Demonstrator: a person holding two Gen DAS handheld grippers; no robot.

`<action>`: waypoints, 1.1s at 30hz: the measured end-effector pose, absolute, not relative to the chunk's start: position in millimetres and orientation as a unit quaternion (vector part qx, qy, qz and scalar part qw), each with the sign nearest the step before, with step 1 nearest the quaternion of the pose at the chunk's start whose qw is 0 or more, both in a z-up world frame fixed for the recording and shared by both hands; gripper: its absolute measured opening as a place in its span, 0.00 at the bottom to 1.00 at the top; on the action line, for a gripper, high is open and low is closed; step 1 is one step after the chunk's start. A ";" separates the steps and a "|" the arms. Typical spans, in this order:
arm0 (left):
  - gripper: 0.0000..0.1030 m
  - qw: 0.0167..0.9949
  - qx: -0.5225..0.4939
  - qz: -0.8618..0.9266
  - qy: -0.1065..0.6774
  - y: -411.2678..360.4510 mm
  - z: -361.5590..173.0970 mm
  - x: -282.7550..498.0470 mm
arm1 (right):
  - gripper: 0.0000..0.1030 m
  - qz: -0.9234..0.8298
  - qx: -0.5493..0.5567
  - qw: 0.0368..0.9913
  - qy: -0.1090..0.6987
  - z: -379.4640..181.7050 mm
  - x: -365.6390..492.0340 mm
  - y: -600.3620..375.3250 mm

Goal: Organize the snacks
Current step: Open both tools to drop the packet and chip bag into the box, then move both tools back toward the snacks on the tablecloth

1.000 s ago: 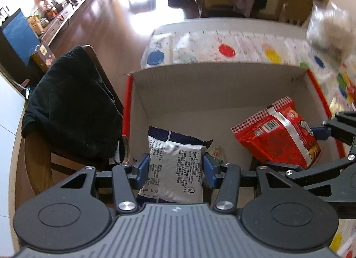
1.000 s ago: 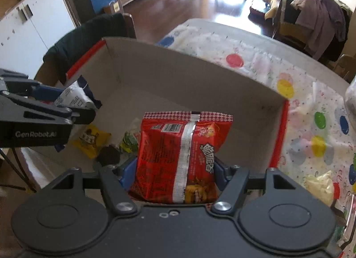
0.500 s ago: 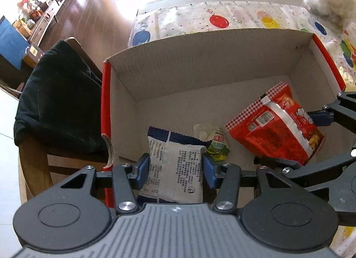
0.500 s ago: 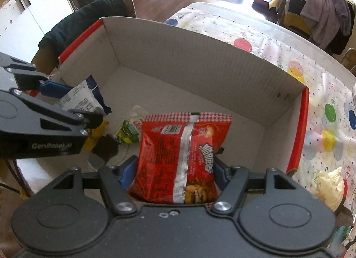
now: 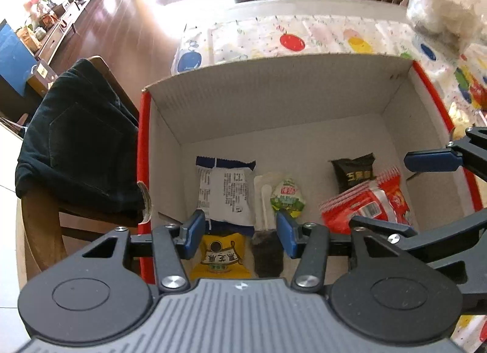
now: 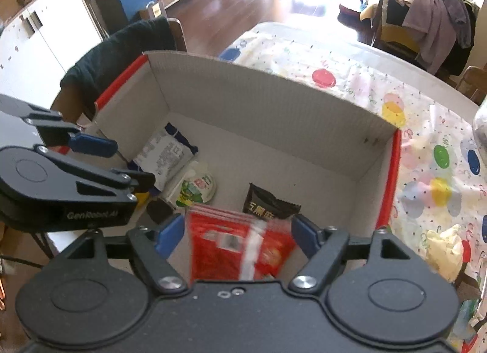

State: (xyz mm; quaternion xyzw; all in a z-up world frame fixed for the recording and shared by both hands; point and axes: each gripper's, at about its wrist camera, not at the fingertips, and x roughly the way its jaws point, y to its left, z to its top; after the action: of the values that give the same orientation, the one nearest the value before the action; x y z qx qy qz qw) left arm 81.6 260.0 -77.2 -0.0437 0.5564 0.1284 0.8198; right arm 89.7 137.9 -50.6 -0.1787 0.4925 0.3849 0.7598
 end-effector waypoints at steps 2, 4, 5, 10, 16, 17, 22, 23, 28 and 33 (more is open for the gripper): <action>0.51 0.826 -0.051 0.126 0.547 260.2 -73.7 78.3 | 0.77 0.384 -0.171 0.764 0.489 -45.5 88.7 133.4; 0.52 0.830 -0.050 0.126 0.540 258.8 -71.2 74.8 | 0.77 0.382 -0.165 0.767 0.488 -42.2 87.6 130.0; 0.52 0.833 -0.048 0.123 0.537 257.5 -69.8 73.5 | 0.77 0.381 -0.162 0.769 0.487 -40.4 87.0 127.9; 0.55 0.846 -0.046 0.121 0.518 252.9 -61.6 66.7 | 0.79 0.382 -0.146 0.777 0.478 -27.1 83.6 115.9; 0.57 0.862 -0.047 0.116 0.492 246.3 -49.7 54.6 | 0.81 0.383 -0.129 0.787 0.466 -9.7 76.6 101.8; 0.57 0.865 -0.046 0.114 0.487 244.6 -47.5 52.3 | 0.82 0.384 -0.124 0.789 0.464 -6.7 76.1 98.6; 0.61 0.884 -0.050 0.099 0.454 234.4 -32.5 39.8 | 0.84 0.388 -0.110 0.798 0.448 8.2 70.0 81.6; 0.62 0.886 -0.051 0.097 0.450 231.8 -30.0 38.1 | 0.84 0.392 -0.106 0.797 0.446 10.7 69.0 78.3; 0.68 0.900 -0.050 0.082 0.425 211.0 -17.0 29.3 | 0.87 0.406 -0.086 0.801 0.431 23.4 62.2 54.0; 0.70 0.913 -0.045 0.064 0.400 184.0 -3.9 22.7 | 0.92 0.411 -0.065 0.809 0.414 34.2 57.2 20.7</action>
State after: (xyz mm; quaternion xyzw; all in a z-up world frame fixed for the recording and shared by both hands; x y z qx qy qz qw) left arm 22.7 184.0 -3.9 -0.0448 0.3998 0.0641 0.9133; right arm 57.2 20.7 34.2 -0.0653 0.4145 0.4109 0.8094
